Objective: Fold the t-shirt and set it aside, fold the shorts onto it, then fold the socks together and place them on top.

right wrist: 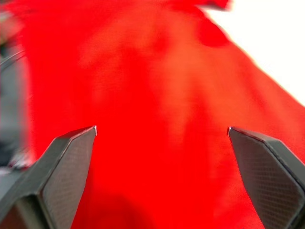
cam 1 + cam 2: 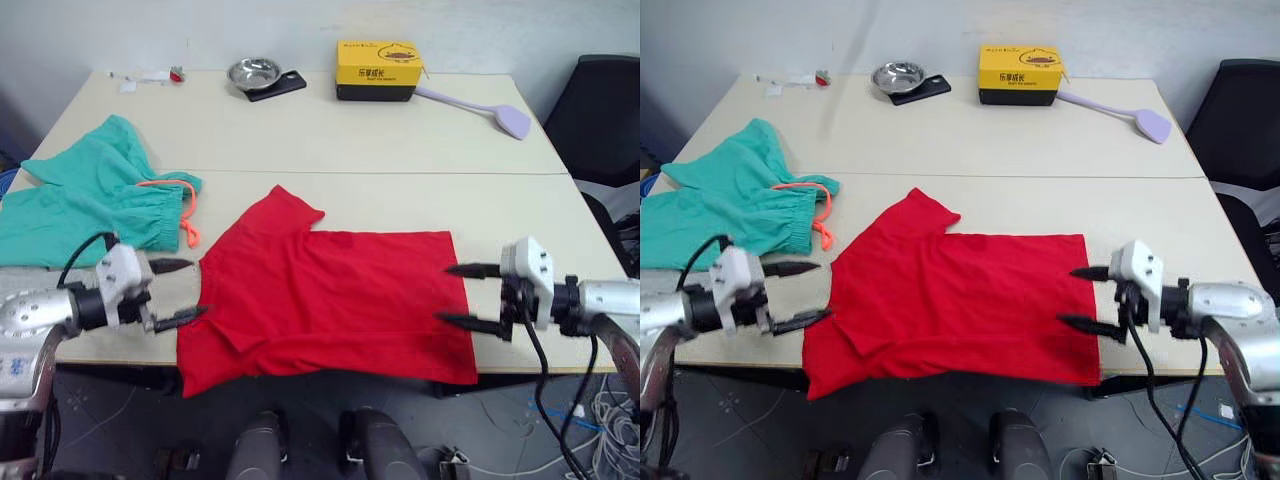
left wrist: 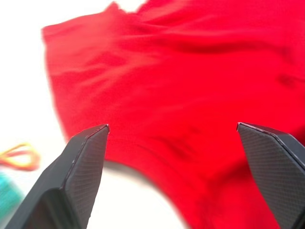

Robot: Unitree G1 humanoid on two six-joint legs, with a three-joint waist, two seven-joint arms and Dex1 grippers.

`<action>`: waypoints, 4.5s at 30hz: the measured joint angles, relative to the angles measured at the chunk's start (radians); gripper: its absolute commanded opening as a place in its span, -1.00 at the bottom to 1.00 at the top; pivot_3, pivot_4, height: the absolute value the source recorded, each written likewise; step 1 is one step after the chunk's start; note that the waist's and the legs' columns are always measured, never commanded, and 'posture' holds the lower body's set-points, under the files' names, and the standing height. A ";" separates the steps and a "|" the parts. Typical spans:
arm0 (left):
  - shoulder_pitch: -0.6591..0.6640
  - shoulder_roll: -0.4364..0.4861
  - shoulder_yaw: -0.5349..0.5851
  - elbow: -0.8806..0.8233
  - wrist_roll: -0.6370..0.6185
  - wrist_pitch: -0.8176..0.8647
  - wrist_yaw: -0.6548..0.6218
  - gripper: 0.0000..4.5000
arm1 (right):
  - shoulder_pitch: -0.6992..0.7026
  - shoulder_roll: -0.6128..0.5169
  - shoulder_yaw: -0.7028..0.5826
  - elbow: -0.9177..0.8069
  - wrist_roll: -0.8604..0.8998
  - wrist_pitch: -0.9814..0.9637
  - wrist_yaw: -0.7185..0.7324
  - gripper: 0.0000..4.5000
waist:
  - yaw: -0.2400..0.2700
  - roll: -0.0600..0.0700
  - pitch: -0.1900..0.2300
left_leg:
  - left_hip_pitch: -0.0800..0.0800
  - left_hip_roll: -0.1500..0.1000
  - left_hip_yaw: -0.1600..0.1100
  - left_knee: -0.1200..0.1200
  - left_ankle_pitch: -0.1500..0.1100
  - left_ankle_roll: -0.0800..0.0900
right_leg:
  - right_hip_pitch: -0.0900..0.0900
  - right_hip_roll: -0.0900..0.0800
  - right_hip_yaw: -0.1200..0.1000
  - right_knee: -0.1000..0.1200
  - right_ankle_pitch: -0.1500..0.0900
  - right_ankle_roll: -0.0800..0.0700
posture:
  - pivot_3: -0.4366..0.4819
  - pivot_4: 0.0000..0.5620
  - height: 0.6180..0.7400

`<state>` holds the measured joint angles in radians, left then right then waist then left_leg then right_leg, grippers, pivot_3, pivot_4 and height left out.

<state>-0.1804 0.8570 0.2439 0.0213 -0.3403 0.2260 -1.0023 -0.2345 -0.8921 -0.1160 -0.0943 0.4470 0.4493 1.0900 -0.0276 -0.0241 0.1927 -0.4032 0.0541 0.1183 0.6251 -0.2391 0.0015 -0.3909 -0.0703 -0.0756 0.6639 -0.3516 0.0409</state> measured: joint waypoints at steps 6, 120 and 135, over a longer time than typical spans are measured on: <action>-0.225 -0.060 -0.116 0.134 0.084 0.117 0.118 1.00 | -0.245 0.095 0.099 0.211 -0.139 0.099 -0.190 0.98 | -0.002 0.000 0.000 | -0.002 0.000 0.002 0.003 0.003 -0.005 | -0.003 0.001 0.001 0.003 0.000 0.000 | -0.05 -0.47 1.00; 0.228 0.059 -0.049 0.091 0.084 -0.343 -0.115 -0.67 | 0.181 0.016 0.129 0.187 -0.218 -0.706 0.082 -0.70 | -0.003 -0.003 -0.002 | 0.018 0.010 0.011 -0.004 -0.008 -0.004 | 0.012 0.010 0.012 -0.006 0.000 -0.004 | -0.05 -0.47 1.00; 0.248 0.000 0.018 -0.241 -0.215 0.095 -0.100 -0.95 | 0.199 0.139 0.151 -0.235 0.100 -0.258 0.023 -1.00 | 0.000 -0.003 -0.001 | 0.016 0.010 0.009 -0.005 -0.010 -0.009 | 0.010 0.010 0.011 -0.007 -0.001 -0.006 | -0.05 -0.47 1.00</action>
<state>0.0676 0.8565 0.2622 -0.2202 -0.5550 0.3214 -1.1019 -0.0355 -0.7529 0.0354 -0.3295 0.5466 0.1917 1.1133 -0.0276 -0.0266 0.1912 -0.3871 0.0643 0.1275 0.6200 -0.2493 -0.0079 -0.3806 -0.0605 -0.0645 0.6571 -0.3527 0.0353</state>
